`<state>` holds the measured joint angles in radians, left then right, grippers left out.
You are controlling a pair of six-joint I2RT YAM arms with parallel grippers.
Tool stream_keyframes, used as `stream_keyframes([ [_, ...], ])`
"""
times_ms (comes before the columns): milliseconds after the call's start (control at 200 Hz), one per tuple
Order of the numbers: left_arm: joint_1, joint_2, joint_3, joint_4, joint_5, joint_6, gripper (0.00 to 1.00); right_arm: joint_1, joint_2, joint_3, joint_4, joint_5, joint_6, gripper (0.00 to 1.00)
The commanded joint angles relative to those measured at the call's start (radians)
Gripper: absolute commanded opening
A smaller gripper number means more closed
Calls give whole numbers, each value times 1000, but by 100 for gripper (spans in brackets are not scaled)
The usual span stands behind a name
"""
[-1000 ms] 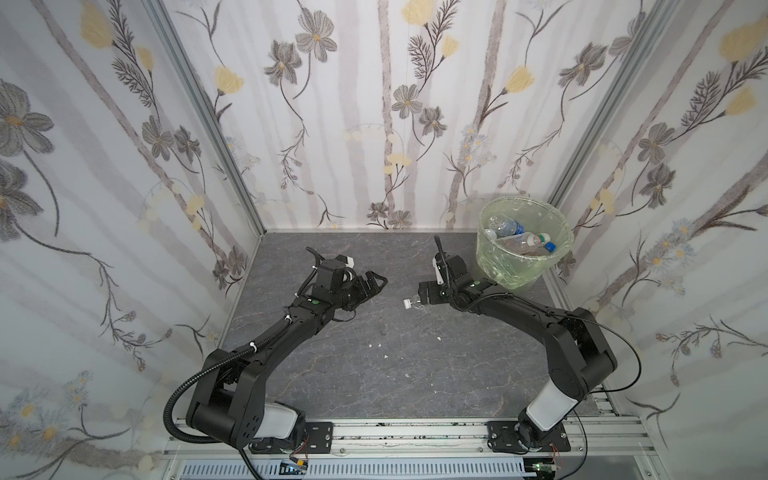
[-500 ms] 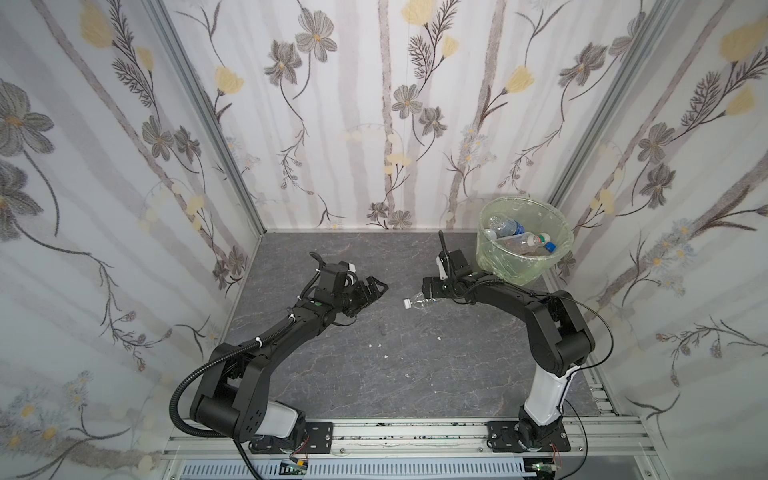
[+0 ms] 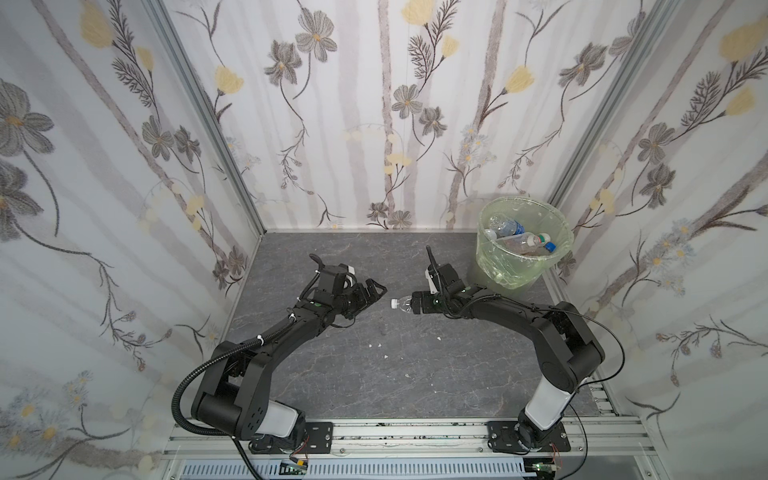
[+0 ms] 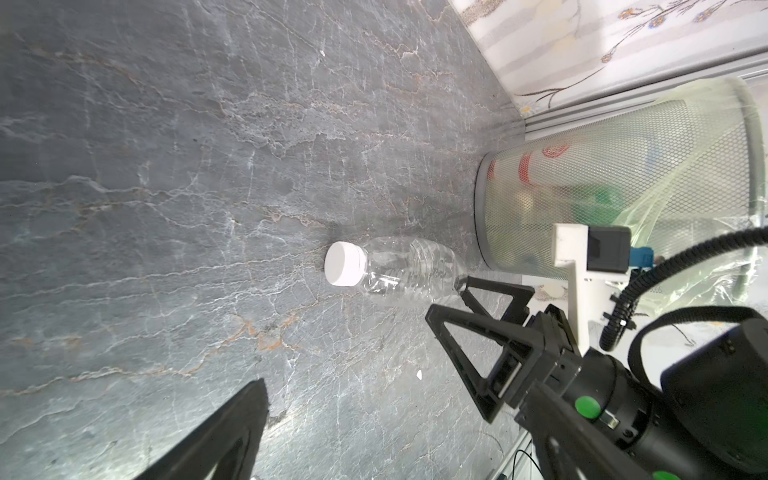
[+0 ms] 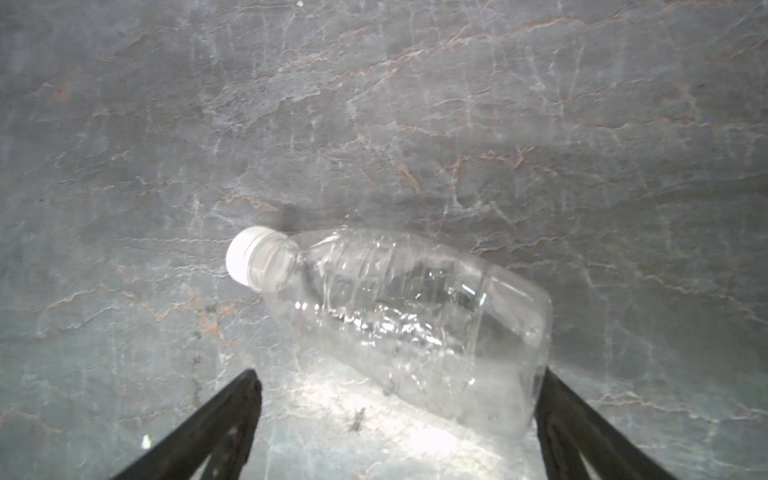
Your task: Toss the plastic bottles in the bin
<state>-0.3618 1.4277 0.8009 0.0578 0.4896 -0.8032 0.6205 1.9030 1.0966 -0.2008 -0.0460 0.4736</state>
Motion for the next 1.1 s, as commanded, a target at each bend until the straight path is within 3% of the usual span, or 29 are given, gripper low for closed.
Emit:
stream_keyframes([
  [0,15,-17,-17,25,5,16,100,34,-21,-12,89,-32,77,100],
  [390,112,-62,-92,25,18,-5,100,169,18,39,111,-64,144,100],
  [709,144,-78,-134,25,45,-28,100,76,-33,30,52,20,58,100],
  [1094,144,-87,-139,29,58,-33,100,68,114,119,69,-62,41,100],
])
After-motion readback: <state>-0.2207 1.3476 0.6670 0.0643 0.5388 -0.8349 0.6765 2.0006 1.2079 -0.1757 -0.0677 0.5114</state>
